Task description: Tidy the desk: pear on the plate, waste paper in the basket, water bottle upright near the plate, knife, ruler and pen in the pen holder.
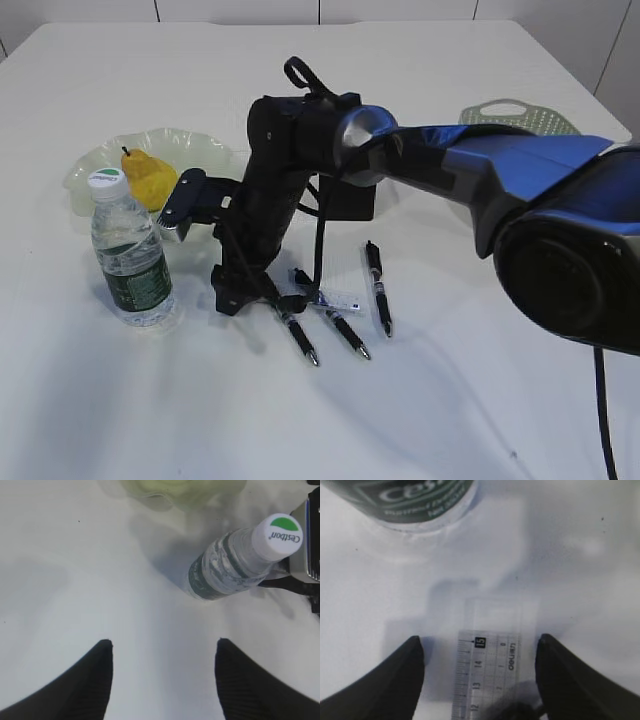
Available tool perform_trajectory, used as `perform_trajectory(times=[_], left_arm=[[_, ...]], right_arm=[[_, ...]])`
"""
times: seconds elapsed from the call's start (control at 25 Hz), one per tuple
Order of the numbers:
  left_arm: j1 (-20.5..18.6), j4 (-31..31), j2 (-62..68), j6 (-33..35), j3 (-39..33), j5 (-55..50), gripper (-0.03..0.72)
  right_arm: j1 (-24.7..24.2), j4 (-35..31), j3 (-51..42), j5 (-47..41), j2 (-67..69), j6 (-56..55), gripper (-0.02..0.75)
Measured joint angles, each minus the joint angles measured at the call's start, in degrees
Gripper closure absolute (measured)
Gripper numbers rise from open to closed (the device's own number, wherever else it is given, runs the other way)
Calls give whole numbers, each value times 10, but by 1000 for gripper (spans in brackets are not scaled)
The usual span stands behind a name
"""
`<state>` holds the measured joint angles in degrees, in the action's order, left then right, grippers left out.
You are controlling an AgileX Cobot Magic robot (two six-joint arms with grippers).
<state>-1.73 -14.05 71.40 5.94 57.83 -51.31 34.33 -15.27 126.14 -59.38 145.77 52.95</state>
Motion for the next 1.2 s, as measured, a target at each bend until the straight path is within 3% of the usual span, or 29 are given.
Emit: perform_trajectory(times=[0.36, 1.2], left_arm=[[0, 0, 1, 0, 0, 0, 232], [0, 0, 1, 0, 0, 0, 232]], right_arm=[[1, 1, 0, 0, 1, 0, 227], [1, 5, 0, 0, 1, 0, 369]])
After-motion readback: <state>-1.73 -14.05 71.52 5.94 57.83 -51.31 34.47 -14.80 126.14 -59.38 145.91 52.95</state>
